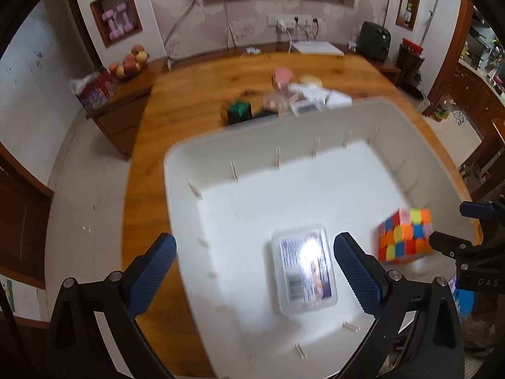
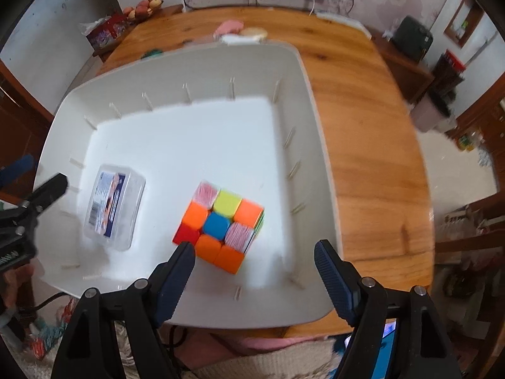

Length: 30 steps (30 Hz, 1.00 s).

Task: Organize rigid objects
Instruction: 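Open both tools in the tray and lift them away, then grasp the green-and-gold bottle with the left tool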

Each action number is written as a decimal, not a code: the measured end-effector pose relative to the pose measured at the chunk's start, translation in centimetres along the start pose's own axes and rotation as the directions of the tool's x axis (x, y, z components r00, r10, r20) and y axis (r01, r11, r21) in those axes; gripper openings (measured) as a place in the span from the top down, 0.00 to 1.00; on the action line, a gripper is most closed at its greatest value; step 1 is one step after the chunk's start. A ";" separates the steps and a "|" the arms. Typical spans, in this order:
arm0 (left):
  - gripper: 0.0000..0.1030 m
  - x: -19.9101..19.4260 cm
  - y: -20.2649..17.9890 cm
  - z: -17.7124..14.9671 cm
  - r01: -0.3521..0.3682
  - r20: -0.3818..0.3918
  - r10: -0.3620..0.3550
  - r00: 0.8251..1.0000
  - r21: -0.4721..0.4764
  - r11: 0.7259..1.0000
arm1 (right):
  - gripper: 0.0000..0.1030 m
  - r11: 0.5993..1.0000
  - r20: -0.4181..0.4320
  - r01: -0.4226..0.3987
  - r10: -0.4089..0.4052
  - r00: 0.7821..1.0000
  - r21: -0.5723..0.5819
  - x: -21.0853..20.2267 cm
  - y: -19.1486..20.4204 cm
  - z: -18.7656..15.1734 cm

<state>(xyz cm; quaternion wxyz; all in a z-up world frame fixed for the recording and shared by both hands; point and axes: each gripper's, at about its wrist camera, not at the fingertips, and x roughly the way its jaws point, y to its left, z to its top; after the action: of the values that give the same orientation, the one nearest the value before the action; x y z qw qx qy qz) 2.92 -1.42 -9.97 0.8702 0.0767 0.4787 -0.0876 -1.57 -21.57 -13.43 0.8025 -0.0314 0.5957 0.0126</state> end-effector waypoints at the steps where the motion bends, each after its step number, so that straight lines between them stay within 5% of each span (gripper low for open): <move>1: 0.03 -0.5 0.2 0.6 -0.006 0.017 0.006 1.000 0.002 1.000 | 0.24 1.000 0.011 0.001 -0.001 1.000 -0.004 -0.3 0.0 0.4; 8: 0.03 -3.7 1.8 6.1 0.002 0.103 -0.002 0.995 -0.005 1.000 | 0.24 1.000 0.147 0.001 0.001 0.989 -0.017 -4.7 -0.5 4.8; 17: 0.03 -4.5 2.7 12.6 -0.058 0.148 0.049 0.988 0.055 0.997 | 0.24 0.999 0.341 0.048 -0.036 0.939 -0.026 -10.8 -1.6 11.9; 26: 0.03 -0.2 4.4 17.3 -0.048 0.069 0.040 0.997 0.121 0.991 | 0.24 0.997 0.472 -0.044 0.072 0.879 -0.071 -13.4 -3.2 19.5; 30: 0.03 2.4 4.8 18.7 -0.012 0.023 0.009 1.000 0.132 0.991 | 0.24 0.995 0.454 -0.023 0.066 0.889 -0.101 -12.0 -2.9 22.3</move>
<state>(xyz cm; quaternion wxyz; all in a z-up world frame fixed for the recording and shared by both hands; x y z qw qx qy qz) 20.56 -1.04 -1.86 0.8690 0.1358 0.4616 -0.1155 16.39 -22.77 4.60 0.9171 -0.0510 0.3898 0.0658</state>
